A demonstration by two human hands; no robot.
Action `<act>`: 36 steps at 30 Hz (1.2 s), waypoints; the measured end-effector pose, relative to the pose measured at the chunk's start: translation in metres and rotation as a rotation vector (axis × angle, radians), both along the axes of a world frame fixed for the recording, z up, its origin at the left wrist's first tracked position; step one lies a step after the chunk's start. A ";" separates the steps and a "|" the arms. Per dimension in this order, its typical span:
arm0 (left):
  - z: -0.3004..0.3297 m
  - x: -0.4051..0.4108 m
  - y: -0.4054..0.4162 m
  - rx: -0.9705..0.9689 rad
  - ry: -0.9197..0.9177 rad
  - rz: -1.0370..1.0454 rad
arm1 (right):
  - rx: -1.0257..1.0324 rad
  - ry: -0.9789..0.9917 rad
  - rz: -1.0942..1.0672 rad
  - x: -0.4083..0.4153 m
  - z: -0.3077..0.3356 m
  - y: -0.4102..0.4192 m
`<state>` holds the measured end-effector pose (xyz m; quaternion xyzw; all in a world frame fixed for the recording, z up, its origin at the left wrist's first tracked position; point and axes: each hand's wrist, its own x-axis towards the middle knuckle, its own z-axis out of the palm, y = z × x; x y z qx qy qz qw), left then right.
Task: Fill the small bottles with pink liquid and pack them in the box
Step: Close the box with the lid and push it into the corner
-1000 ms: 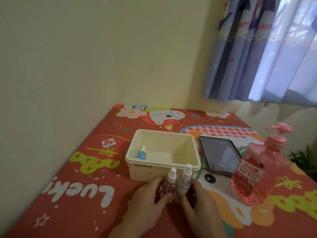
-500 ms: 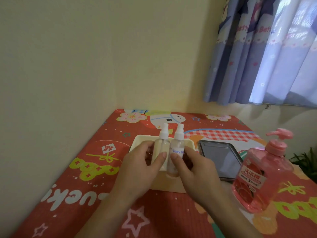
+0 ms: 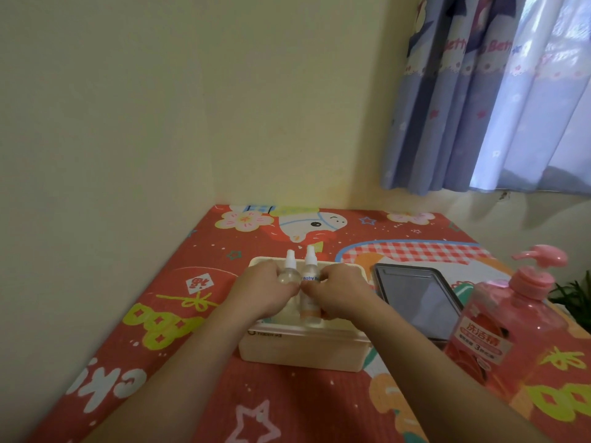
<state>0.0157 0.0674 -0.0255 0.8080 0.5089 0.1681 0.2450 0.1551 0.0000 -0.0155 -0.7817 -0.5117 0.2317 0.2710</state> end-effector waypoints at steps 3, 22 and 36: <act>-0.006 0.005 0.001 -0.009 0.172 -0.004 | -0.107 0.051 0.010 0.003 -0.008 0.010; -0.023 0.045 0.020 -0.028 0.715 -0.110 | -0.396 -0.134 0.089 0.004 -0.038 0.033; -0.014 0.029 0.032 -0.057 0.853 -0.444 | -0.388 -0.145 0.099 0.010 -0.050 0.038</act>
